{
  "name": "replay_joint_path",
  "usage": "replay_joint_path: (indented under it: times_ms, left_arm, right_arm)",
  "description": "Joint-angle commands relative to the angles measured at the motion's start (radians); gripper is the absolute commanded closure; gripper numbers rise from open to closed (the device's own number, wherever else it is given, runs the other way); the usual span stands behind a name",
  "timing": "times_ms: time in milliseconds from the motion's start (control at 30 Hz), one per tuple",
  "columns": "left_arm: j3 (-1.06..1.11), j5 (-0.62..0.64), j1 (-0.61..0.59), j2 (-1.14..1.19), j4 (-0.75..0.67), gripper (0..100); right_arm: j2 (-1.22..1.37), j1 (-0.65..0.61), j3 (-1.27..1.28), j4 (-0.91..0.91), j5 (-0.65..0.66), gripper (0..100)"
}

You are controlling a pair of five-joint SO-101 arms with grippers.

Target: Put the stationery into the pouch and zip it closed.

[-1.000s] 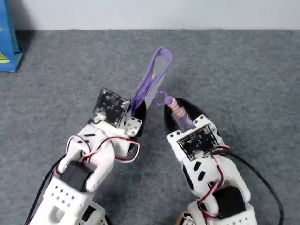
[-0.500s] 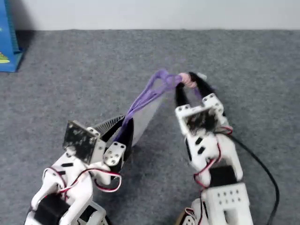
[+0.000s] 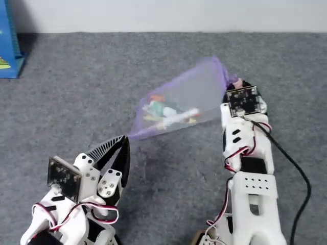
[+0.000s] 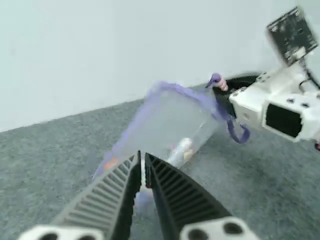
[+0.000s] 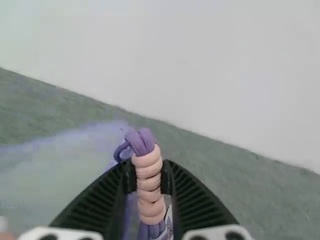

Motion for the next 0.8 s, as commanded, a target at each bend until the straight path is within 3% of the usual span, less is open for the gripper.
replay_joint_path:
  times_ms: [0,100,233,367,567,767]
  left_arm:
    - [-0.007,-0.021,-0.006,-0.006,-0.005,99]
    - [-0.005,-0.072,-0.006,-0.008,-0.003,96]
    - [-0.007,-0.026,-0.014,-0.009,0.008,79]
    - [-0.041,0.031,-0.130,-0.009,0.023,68]
    - [-0.097,0.031,-0.227,-0.009,0.087,67]
    - [-0.153,0.031,-0.230,-0.009,0.155,67]
  right_arm:
    - [-0.107,-0.051,-0.034,-0.019,0.005,99.1]
    - [-0.213,-0.097,0.003,-0.018,0.005,99.1]
    - [-0.341,-0.163,0.012,-0.016,0.006,99.1]
    - [-0.444,-0.280,0.011,-0.016,0.006,99.1]
    - [-0.532,-0.430,0.000,-0.016,0.008,99.1]
    - [-0.598,-0.438,-0.005,0.005,0.014,99.1]
